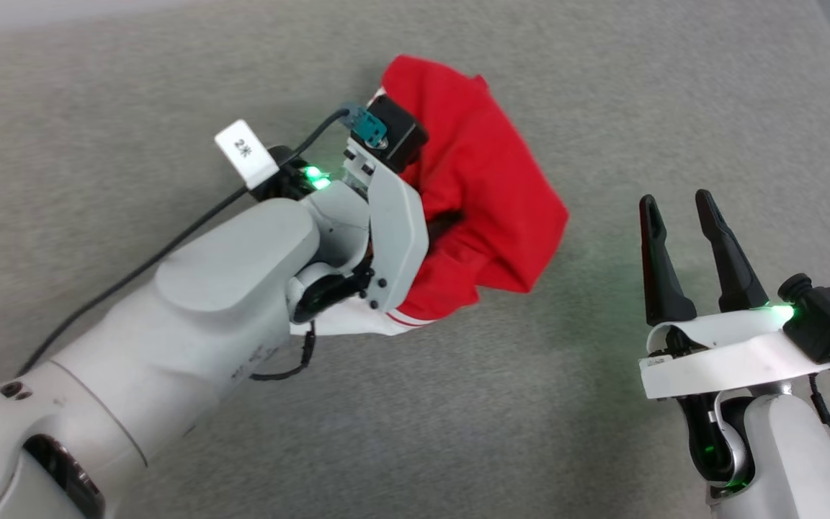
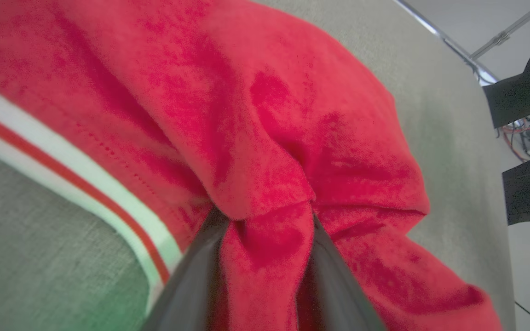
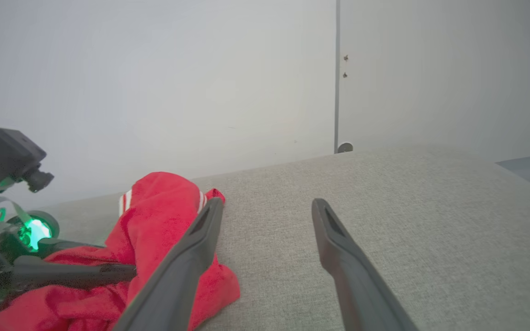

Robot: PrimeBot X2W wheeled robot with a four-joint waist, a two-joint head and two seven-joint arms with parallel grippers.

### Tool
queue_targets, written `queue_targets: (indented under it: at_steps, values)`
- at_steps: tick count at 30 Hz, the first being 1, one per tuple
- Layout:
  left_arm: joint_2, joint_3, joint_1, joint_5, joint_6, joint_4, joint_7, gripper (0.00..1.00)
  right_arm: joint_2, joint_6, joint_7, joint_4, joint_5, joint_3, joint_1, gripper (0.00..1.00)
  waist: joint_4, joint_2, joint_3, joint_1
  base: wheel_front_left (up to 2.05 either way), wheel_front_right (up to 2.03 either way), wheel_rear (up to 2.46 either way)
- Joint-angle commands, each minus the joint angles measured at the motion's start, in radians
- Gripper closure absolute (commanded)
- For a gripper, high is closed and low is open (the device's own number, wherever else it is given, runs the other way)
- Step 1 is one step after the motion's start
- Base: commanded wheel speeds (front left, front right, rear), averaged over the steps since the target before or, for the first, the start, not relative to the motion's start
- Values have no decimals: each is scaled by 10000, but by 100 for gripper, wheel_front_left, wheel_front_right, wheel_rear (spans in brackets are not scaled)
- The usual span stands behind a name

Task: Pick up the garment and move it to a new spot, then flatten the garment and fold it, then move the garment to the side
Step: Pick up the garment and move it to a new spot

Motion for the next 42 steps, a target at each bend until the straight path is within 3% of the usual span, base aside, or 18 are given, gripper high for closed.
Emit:
queue_targets:
  at_steps: [1, 10, 19, 28, 35, 42]
  values:
    - [38, -27, 46, -188, 29, -28, -364, 0, -16, 1, -9, 45, -171, -57, 88, 0, 667, 0, -565, 0, 0, 0, 0]
    - [604, -24, 613, -1194, 20, -848, -2554, 0, -781, 1, -9, 244, -696, -72, 385, 0, 2147, 0, -1723, 0, 0, 0, 0]
    - [1173, 14, 2226, -1928, 20, -538, -4592, 0, -1307, 1, -9, 586, -767, -367, 833, 0, 3266, 0, -2413, 0, 0, 0, 0]
    - [1535, 481, 3663, -2288, 20, -317, -5298, 0, -1589, 1, -9, 720, -821, -676, 1541, 0, 3970, 0, -2887, 0, 0, 0, 0]
    - [1763, 2675, 5416, -1138, 197, -285, -5322, 0, -1622, 1, -9, 643, -841, -842, 2008, 0, 4196, 0, -3122, 0, 0, 0, 0]
    - [1775, 5420, 7920, 523, 806, -1158, -5327, 0, -1707, 1, -9, 674, -835, -1082, 2477, 0, 4290, 0, -3468, 0, 0, 0, 0]
